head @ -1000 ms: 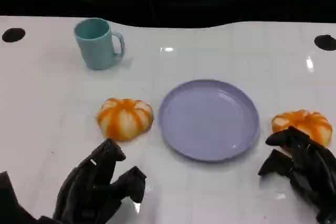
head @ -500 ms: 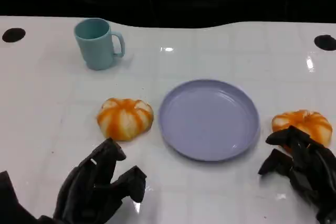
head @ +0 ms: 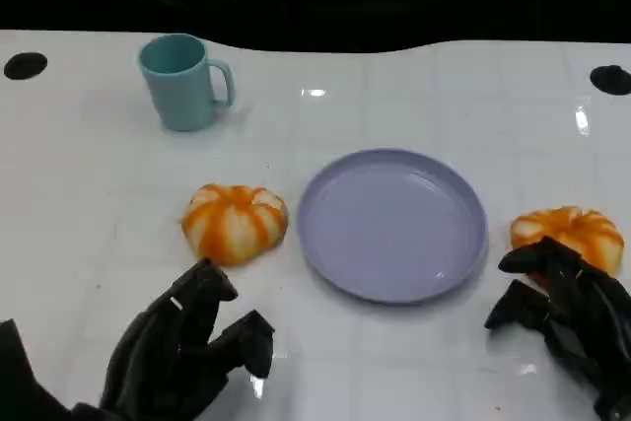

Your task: Grasp the bread from the table and place it into the plate.

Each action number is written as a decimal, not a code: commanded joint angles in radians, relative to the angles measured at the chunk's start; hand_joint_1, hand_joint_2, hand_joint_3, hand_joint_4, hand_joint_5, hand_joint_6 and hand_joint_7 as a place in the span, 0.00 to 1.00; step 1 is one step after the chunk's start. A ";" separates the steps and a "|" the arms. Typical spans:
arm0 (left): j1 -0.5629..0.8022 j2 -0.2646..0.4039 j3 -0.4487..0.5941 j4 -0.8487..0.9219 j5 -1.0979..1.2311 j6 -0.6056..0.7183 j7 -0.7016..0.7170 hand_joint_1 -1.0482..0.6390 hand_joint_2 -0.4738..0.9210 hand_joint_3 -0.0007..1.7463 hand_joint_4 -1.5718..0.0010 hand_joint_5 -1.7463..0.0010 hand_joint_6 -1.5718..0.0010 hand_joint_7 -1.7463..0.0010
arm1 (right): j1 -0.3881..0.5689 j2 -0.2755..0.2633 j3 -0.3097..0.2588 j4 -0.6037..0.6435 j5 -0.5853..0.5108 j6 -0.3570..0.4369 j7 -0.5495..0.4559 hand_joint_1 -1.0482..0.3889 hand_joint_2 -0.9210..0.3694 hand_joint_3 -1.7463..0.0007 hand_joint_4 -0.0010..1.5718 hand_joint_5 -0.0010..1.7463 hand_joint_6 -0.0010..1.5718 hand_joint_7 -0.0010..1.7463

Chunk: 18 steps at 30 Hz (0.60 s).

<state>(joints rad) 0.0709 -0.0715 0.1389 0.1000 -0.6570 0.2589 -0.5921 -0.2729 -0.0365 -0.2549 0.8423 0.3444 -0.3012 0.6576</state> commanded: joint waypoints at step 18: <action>-0.100 0.233 -0.112 -0.156 0.542 -0.380 0.139 0.23 1.00 0.11 0.90 0.83 0.85 1.00 | 0.009 0.007 0.000 -0.024 0.014 0.054 -0.016 0.35 0.00 0.89 0.40 0.90 0.37 0.73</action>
<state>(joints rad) 0.0092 0.0985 0.0478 -0.0240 -0.2995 0.0191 -0.5409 -0.2719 -0.0249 -0.2537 0.8154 0.3480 -0.2668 0.6323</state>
